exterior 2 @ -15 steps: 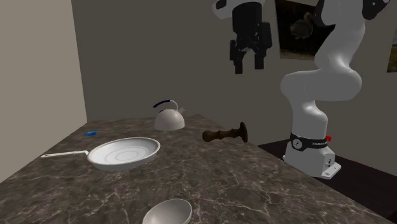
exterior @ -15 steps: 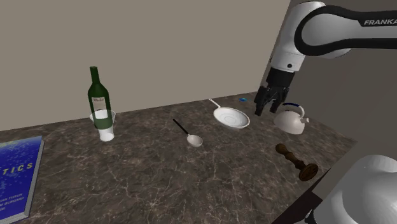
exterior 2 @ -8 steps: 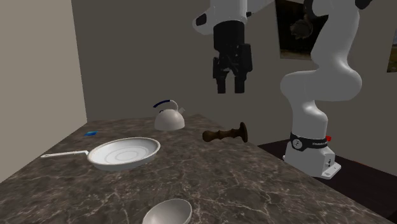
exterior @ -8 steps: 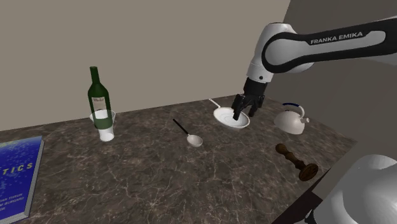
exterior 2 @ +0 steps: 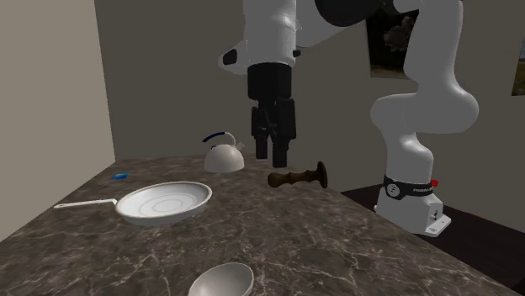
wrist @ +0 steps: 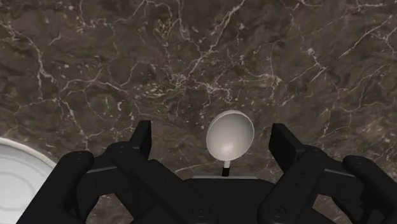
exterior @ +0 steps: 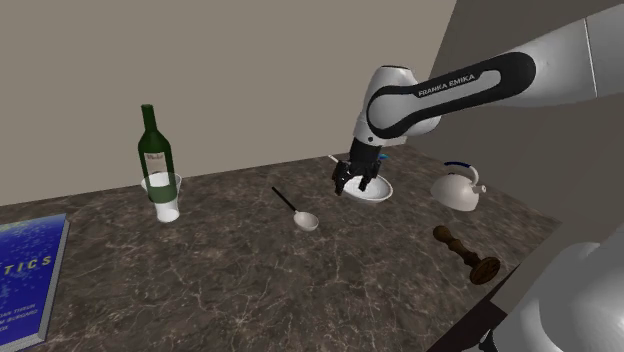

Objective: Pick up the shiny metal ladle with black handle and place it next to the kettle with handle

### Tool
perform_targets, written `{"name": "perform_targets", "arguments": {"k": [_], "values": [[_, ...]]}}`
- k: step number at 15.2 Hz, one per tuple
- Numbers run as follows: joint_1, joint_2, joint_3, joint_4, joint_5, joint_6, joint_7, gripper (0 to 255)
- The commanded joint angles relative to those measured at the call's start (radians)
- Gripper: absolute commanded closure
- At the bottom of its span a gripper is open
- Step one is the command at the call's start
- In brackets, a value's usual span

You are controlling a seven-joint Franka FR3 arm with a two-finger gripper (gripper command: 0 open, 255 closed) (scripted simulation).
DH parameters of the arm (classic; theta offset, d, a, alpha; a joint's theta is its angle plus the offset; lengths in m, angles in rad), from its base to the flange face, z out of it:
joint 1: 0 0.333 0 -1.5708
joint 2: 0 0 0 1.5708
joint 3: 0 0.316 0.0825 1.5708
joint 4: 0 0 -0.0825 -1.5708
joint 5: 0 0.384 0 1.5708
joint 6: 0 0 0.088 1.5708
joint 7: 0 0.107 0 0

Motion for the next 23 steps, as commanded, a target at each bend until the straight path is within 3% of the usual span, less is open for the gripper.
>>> {"name": "perform_targets", "arguments": {"k": [1, 10, 18, 23], "values": [[0.003, 0.083, 0.006, 0.044, 0.0, 0.051, 0.006, 0], [0.02, 0.424, 0.016, 0.279, -0.016, 0.201, 0.032, 0], [0.042, 0.732, 0.012, 0.584, -0.038, 0.242, 0.057, 0], [0.046, 0.788, 0.012, 0.61, -0.039, 0.274, 0.058, 0]]}}
